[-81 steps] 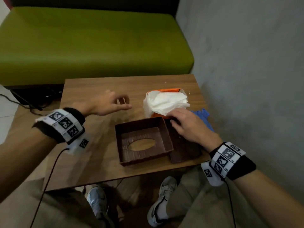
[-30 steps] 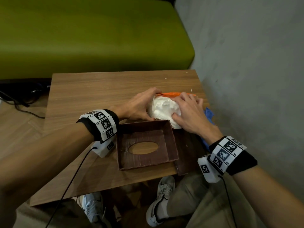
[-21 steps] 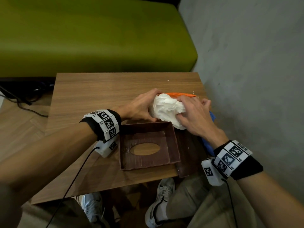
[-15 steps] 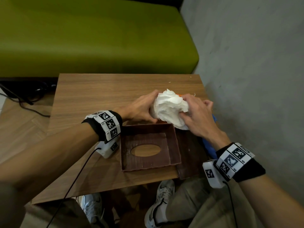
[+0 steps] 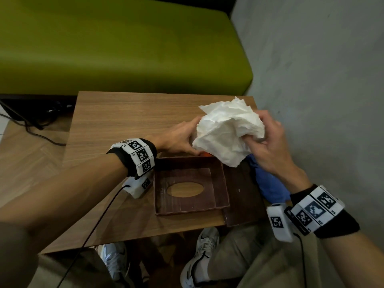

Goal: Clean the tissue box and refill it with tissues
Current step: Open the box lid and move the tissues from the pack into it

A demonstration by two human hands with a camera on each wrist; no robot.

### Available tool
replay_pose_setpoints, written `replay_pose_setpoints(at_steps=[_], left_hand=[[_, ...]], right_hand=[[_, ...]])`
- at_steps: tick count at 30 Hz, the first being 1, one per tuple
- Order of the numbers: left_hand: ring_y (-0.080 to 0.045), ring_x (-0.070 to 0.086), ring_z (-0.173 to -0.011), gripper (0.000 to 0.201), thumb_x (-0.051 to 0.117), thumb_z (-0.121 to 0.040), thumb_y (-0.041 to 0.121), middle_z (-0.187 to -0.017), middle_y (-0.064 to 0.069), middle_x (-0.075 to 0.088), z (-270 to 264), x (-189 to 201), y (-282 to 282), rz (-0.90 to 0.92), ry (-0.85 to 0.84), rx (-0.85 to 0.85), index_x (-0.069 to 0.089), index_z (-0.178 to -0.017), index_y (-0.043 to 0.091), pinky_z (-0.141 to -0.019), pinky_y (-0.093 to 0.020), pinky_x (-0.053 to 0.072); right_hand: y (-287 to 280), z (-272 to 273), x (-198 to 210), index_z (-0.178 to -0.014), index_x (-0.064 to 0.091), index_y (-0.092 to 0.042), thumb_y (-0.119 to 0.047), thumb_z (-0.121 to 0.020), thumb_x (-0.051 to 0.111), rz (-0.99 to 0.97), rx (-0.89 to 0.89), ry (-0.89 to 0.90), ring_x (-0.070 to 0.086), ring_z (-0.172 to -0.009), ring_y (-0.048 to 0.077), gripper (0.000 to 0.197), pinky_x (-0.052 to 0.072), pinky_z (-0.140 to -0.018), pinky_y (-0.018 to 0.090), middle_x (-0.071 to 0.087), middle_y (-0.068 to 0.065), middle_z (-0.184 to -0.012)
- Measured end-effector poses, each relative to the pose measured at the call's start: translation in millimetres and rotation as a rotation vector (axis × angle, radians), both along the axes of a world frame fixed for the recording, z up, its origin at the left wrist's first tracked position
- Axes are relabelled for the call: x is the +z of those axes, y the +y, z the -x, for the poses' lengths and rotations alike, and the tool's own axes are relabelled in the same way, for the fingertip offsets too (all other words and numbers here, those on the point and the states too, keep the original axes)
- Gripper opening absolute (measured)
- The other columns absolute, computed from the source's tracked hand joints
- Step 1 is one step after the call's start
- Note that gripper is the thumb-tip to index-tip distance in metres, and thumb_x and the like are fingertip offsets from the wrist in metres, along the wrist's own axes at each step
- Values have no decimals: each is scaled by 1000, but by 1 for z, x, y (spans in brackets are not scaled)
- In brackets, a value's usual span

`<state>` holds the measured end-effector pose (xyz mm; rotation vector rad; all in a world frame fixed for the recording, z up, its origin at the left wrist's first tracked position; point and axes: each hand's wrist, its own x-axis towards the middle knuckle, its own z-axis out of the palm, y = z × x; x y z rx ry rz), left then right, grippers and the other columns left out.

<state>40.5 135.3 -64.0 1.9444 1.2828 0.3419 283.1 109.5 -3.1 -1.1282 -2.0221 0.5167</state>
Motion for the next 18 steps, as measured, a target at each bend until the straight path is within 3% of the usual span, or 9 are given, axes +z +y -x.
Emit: replay_pose_setpoints(at_steps=[3,5,6,8,10,11,13,16,18], left_hand=[[-24,52,-109,22,58,-96,13,-120,-12,55,-2,31,-7,96,195,0,53,-116,6,-83,-20,38],[-26,50,-96,20,42,-99,-6,-115,-17,57,-3,57,-19,20,326,-85,58,-110,-5,-83,-16,40],[-32,51,-104,26,38,-99,-7,-128,-25,55,-3,85,-36,45,309,-43,54,-120,-11,-94,-21,39],[-38,39,-135,39,36,-101,-2,-148,-31,37,7,67,-31,9,214,45,36,-137,-15,-103,-27,31],[-37,31,-141,60,54,-97,14,-152,-28,30,13,42,-20,48,-38,142,26,-144,-11,-111,-34,29],[-29,36,-138,73,62,-90,29,-153,-20,32,19,41,-24,56,-116,104,27,-148,-1,-112,-41,33],[-15,48,-119,62,55,-84,41,-139,-7,49,32,40,-27,102,-183,117,43,-138,12,-100,-45,46],[-25,61,-96,47,48,-83,44,-109,-6,66,50,37,-33,121,-331,182,56,-109,6,-81,-39,49],[-31,60,-100,53,53,-80,48,-108,-12,65,56,45,-44,167,-375,117,56,-107,3,-83,-42,49]], right_hand=[[-12,18,17,-114,57,-13,-3,-82,67,147,146,109,65,-85,27,34,50,-70,54,67,7,-97],[-20,28,27,-112,58,-13,6,-80,64,291,236,176,65,-87,28,38,52,-74,50,67,8,-98],[-24,33,30,-112,59,-16,8,-79,63,366,284,195,66,-89,25,42,54,-76,44,68,5,-99],[-31,44,31,-115,60,-21,8,-78,62,502,371,143,67,-95,19,47,54,-80,35,69,1,-103],[-35,53,25,-111,61,-28,-1,-78,64,561,421,-24,65,-88,19,43,53,-75,37,68,1,-97],[-36,57,21,-108,60,-32,-5,-79,64,577,430,-116,64,-83,19,41,52,-72,38,67,-1,-93],[-38,64,12,-103,58,-34,-11,-79,64,579,446,-294,62,-79,14,34,51,-69,38,66,-6,-87],[-41,73,1,-104,53,-30,-20,-81,61,491,444,-512,55,-79,8,27,47,-69,37,58,-12,-83],[-42,78,-6,-115,50,-29,-24,-82,59,430,423,-603,55,-80,12,34,47,-69,36,56,-11,-85]])
